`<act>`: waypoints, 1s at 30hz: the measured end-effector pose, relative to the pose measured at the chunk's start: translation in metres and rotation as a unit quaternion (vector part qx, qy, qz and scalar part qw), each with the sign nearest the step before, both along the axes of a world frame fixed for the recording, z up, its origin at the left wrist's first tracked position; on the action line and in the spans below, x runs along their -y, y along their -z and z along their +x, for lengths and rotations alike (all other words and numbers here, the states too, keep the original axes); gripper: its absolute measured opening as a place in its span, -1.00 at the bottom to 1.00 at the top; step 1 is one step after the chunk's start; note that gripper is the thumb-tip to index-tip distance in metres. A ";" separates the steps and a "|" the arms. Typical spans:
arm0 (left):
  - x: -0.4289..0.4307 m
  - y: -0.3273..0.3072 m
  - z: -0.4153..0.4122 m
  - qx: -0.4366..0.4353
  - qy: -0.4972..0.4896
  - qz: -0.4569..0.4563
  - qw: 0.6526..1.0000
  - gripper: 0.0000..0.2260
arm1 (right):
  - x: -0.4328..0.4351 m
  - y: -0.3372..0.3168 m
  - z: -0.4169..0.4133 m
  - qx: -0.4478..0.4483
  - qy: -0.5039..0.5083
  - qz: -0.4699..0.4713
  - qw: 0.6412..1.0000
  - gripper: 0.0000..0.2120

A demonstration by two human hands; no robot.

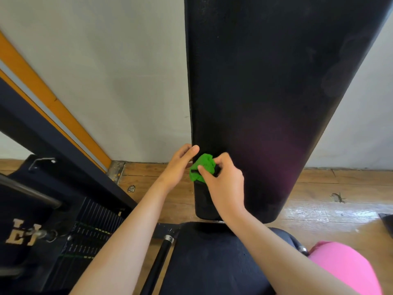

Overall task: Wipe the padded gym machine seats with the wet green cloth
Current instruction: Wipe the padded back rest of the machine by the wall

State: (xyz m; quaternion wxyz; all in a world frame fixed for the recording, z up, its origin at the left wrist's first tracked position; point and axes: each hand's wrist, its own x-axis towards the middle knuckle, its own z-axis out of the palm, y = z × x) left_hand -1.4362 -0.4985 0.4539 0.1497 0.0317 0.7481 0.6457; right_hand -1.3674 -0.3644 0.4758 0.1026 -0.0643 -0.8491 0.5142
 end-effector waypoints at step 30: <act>0.000 -0.023 0.003 -0.035 0.002 -0.069 0.997 -0.88 | 0.016 0.047 0.018 0.121 -0.012 0.082 0.989 -0.73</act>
